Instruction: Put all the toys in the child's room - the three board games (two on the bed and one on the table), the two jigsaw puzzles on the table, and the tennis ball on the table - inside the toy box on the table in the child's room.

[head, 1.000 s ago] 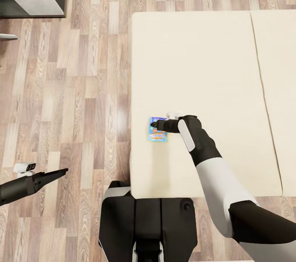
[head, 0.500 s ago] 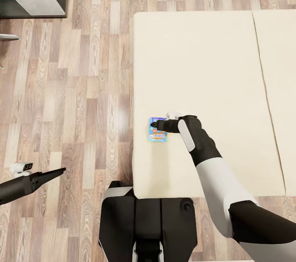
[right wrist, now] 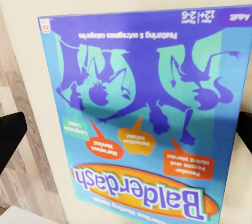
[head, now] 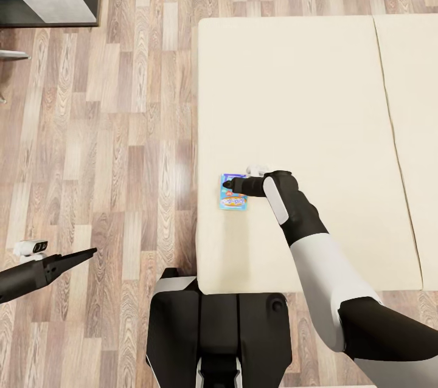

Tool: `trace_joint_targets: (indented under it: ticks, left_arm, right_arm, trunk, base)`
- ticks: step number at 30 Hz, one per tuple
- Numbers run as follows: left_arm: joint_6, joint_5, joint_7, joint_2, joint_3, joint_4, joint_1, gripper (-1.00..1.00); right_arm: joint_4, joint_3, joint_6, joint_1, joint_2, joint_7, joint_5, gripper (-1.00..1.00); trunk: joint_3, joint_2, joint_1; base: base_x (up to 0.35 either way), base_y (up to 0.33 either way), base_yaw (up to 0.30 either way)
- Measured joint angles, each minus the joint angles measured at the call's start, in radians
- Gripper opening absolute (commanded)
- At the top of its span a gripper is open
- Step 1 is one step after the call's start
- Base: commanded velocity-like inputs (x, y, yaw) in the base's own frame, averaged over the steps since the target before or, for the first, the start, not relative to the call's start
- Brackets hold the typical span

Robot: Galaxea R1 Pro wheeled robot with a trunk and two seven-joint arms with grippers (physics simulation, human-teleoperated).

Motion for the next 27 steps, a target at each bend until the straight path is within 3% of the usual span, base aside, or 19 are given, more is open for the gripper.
trace_joint_targets:
  ticks: [27]
  left_arm:
    - [0.0, 0.0, 0.0, 0.0, 0.0, 0.0, 0.0, 1.0]
  right_arm:
    - [0.0, 0.0, 0.0, 0.0, 0.0, 0.0, 0.001, 1.0]
  trunk:
    - [0.0, 0.0, 0.0]
  base:
    - [0.0, 0.052, 0.0]
